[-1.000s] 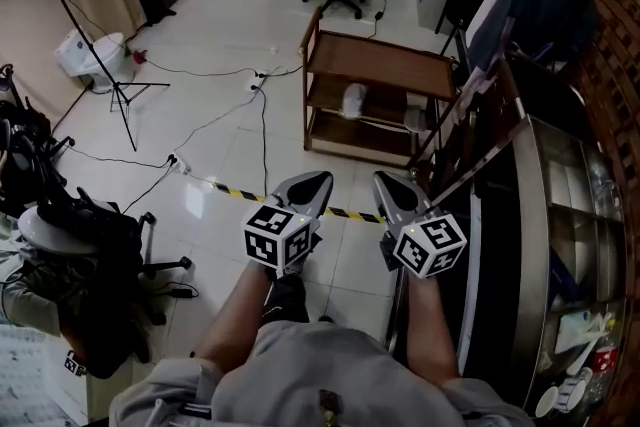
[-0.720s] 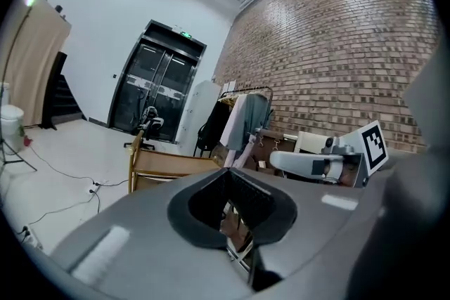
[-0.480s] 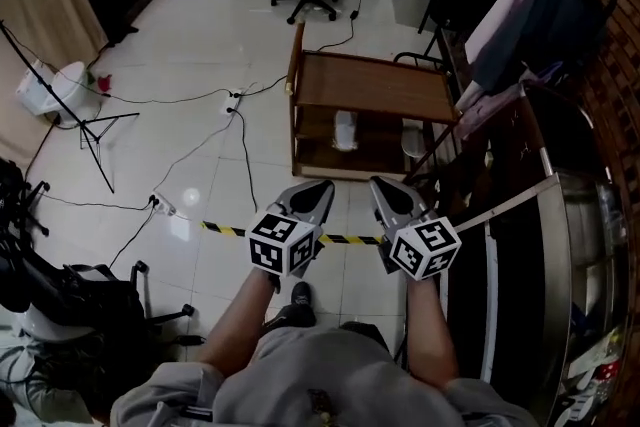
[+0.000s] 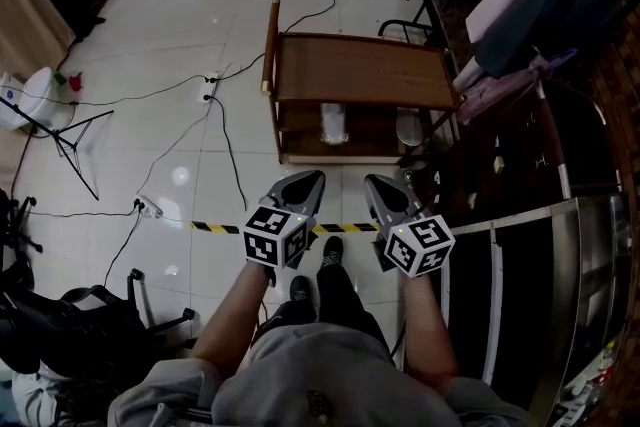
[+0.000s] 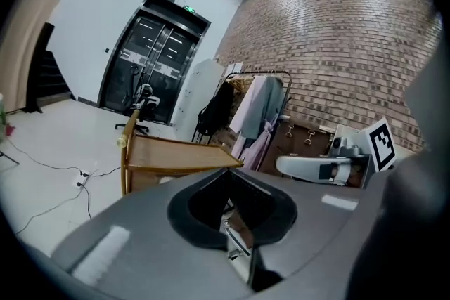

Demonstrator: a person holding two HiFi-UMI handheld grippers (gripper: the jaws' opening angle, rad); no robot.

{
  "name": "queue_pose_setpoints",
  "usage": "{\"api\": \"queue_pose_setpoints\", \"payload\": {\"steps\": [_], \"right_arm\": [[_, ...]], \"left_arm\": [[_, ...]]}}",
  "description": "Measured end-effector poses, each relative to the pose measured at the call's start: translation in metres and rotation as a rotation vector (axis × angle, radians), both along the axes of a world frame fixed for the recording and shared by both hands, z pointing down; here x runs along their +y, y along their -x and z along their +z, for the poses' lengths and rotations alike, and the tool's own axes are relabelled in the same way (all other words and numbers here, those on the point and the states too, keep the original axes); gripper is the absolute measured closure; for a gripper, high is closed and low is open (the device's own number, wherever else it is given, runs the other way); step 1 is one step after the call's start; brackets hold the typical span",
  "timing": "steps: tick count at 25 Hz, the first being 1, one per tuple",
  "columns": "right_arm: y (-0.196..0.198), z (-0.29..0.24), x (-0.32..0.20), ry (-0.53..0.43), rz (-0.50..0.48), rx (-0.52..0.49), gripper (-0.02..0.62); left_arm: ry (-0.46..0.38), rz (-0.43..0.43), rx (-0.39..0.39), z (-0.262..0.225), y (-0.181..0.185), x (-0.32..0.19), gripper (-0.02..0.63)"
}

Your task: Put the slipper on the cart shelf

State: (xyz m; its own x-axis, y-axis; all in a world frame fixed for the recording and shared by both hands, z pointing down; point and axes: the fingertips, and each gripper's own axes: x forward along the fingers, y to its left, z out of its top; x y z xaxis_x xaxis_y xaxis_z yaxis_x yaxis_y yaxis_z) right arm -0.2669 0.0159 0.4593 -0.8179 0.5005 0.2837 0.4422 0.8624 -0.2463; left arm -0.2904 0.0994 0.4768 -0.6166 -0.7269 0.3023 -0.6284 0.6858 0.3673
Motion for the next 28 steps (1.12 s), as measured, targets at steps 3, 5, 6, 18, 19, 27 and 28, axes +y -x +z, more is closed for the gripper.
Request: {"api": "queue_pose_setpoints", "payload": {"steps": [3, 5, 6, 18, 19, 27, 28], "right_arm": [[0.033, 0.025, -0.013, -0.023, -0.001, 0.025, 0.595], [0.059, 0.045, -0.023, -0.037, -0.007, 0.042, 0.595], [0.072, 0.056, -0.029, -0.041, -0.009, 0.054, 0.595], [0.200, 0.229, -0.053, 0.039, 0.010, 0.283, 0.483], [0.208, 0.248, -0.051, 0.051, 0.018, 0.304, 0.464], [0.254, 0.376, -0.059, 0.117, 0.134, 0.462, 0.325], [0.260, 0.386, -0.061, 0.134, 0.149, 0.474, 0.303]], "left_arm": [[0.025, -0.017, 0.013, 0.023, 0.032, -0.011, 0.598], [0.046, -0.032, 0.027, 0.042, 0.056, -0.020, 0.598], [0.055, -0.037, 0.036, 0.053, 0.068, -0.026, 0.598], [0.069, -0.093, 0.140, 0.175, 0.180, -0.052, 0.598], [0.068, -0.100, 0.154, 0.187, 0.188, -0.050, 0.598], [0.127, -0.058, 0.218, 0.278, 0.215, -0.041, 0.598], [0.131, -0.052, 0.223, 0.286, 0.218, -0.040, 0.598]]}}
